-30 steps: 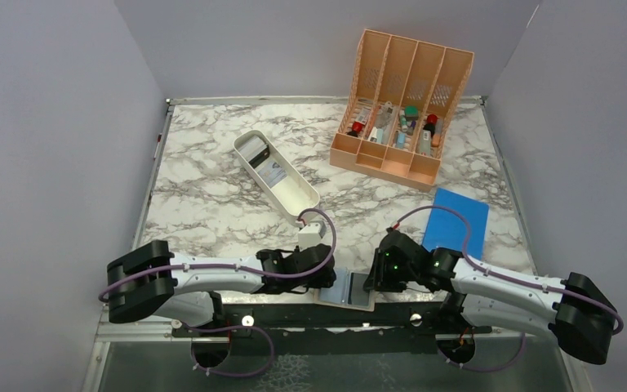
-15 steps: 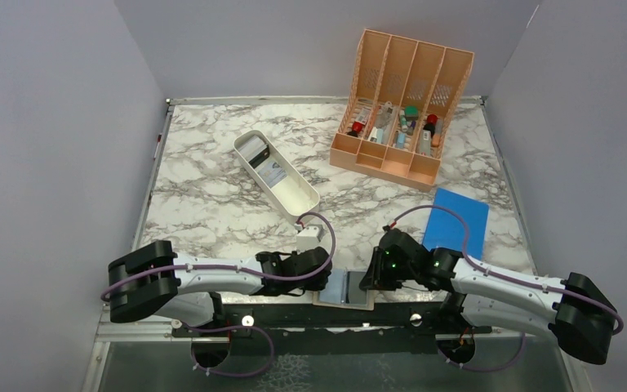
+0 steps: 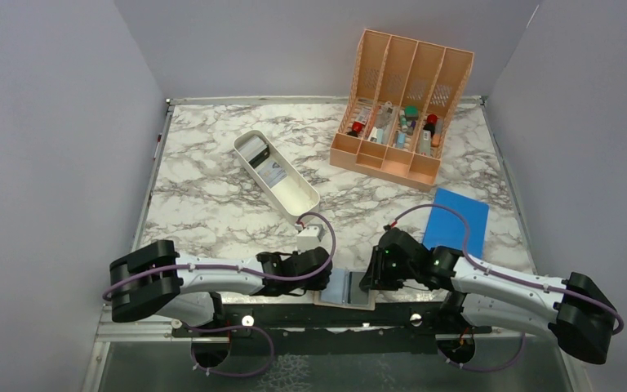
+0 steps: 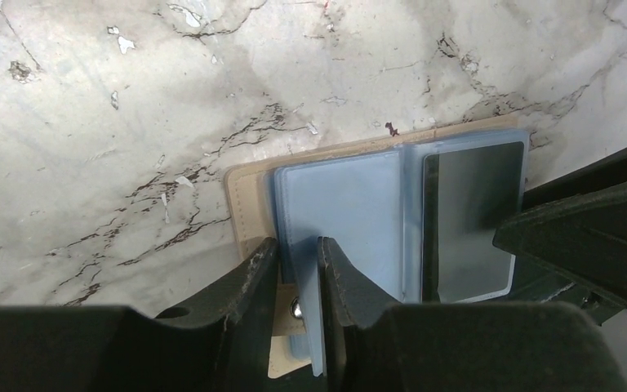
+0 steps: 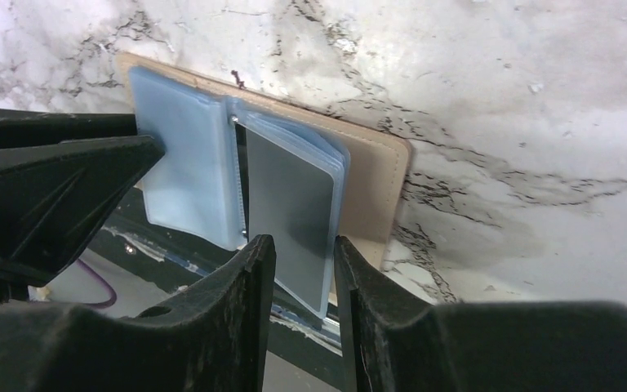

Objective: Put the credit cards into the card holder
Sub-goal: Turn over the card slot in the card holder.

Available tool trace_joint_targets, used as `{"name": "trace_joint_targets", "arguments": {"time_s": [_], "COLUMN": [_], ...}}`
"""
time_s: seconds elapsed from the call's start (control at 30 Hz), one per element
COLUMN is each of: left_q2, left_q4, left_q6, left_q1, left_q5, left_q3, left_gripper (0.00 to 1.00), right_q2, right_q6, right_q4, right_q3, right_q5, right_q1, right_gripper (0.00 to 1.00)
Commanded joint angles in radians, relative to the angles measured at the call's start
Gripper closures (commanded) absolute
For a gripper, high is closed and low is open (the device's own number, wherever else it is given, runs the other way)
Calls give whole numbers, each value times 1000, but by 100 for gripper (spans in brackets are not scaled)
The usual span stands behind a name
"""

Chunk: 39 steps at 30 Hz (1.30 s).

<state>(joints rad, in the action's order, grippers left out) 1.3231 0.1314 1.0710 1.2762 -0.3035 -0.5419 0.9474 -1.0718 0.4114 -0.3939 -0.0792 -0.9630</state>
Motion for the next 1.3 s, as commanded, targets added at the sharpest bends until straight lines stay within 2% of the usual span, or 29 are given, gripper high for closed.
{"name": "trace_joint_targets", "arguments": {"time_s": [0.0, 0.2, 0.57, 0.97, 1.1, 1.27], "left_q2": [21, 36, 37, 41, 43, 38], "left_q4": [-14, -30, -24, -21, -24, -23], "left_q6": [17, 27, 31, 37, 38, 37], "left_q1": [0, -1, -1, -1, -1, -1], "left_q5": [10, 14, 15, 13, 17, 18], "left_q3": [7, 6, 2, 1, -1, -2], "left_gripper": [74, 80, 80, 79, 79, 78], "right_q2": [17, 2, -2, -34, -62, -59], "right_q6": [15, 14, 9, 18, 26, 23], "right_q4": [94, 40, 87, 59, -11, -52], "right_q3": [-42, -20, -36, -48, -29, -15], "right_q5": [61, 21, 48, 23, -21, -46], "right_q1": [-8, -8, -8, -8, -8, -8], "right_gripper": [62, 64, 63, 81, 80, 74]}}
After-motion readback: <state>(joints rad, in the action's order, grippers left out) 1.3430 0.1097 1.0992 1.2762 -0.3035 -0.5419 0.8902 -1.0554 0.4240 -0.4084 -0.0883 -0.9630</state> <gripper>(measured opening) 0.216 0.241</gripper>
